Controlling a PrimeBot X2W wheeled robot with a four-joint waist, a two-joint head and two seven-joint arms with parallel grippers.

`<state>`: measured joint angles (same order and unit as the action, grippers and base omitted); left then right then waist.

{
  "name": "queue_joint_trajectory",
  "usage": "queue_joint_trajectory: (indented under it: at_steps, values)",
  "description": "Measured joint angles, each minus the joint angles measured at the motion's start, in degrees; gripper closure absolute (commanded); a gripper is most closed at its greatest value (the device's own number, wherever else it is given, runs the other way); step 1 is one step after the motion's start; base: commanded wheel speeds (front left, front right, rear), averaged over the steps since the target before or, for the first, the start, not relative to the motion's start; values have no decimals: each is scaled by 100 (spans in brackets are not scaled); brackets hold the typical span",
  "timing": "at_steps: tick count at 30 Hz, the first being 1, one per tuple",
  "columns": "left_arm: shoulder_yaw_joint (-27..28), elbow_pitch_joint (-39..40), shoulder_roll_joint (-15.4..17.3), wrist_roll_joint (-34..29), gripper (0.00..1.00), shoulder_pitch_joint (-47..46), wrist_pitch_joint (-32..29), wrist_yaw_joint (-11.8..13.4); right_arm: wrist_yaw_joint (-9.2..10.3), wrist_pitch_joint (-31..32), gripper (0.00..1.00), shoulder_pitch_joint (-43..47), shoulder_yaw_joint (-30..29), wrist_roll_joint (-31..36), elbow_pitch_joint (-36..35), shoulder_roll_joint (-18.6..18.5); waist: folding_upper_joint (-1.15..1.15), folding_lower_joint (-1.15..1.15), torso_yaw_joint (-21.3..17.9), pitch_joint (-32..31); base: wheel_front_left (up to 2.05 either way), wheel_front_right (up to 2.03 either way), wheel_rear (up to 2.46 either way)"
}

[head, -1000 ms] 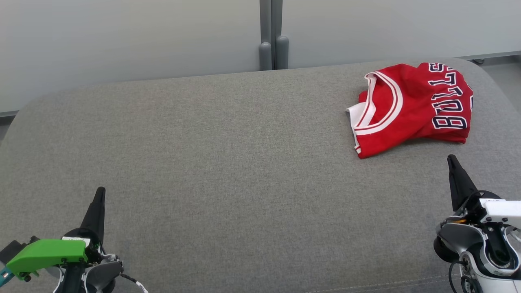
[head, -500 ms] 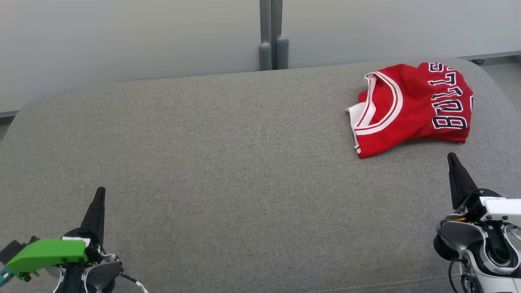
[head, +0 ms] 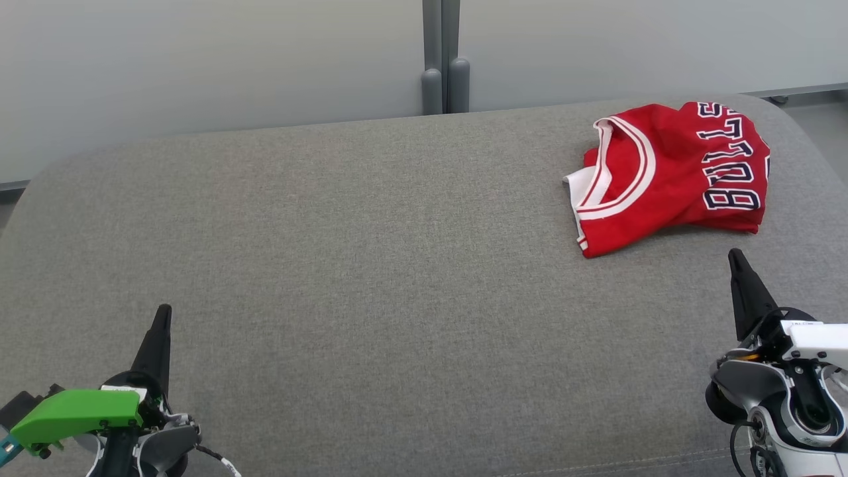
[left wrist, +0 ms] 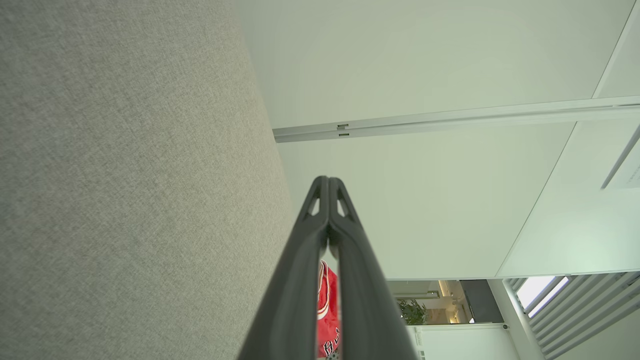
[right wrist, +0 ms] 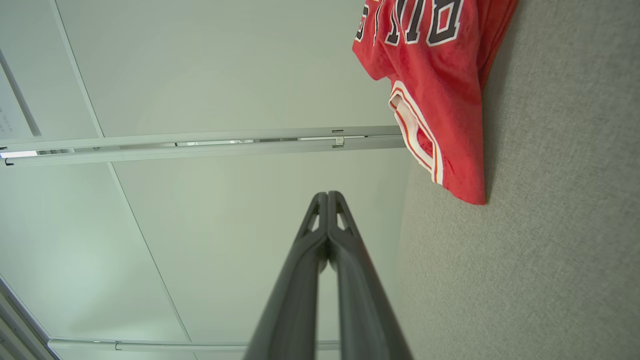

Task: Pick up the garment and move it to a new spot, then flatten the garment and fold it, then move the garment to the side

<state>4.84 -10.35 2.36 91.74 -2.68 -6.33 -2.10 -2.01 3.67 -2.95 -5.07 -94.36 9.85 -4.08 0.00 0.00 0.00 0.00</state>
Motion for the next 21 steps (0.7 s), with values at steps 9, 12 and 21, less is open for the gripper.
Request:
queue_joint_trajectory:
  at_steps: [9,12,21]
  values:
    - [0,0,0,1,100,0,0,0,0,14,100,0,-1,0,4,0,0,0,0,0,0,0,0]
    - [0,0,0,1,100,0,0,0,0,14,100,0,-1,0,5,1,0,0,0,0,0,0,0]
    - [0,1,0,1,100,0,0,0,0,15,100,0,-2,0,7,1,0,0,0,0,0,0,0]
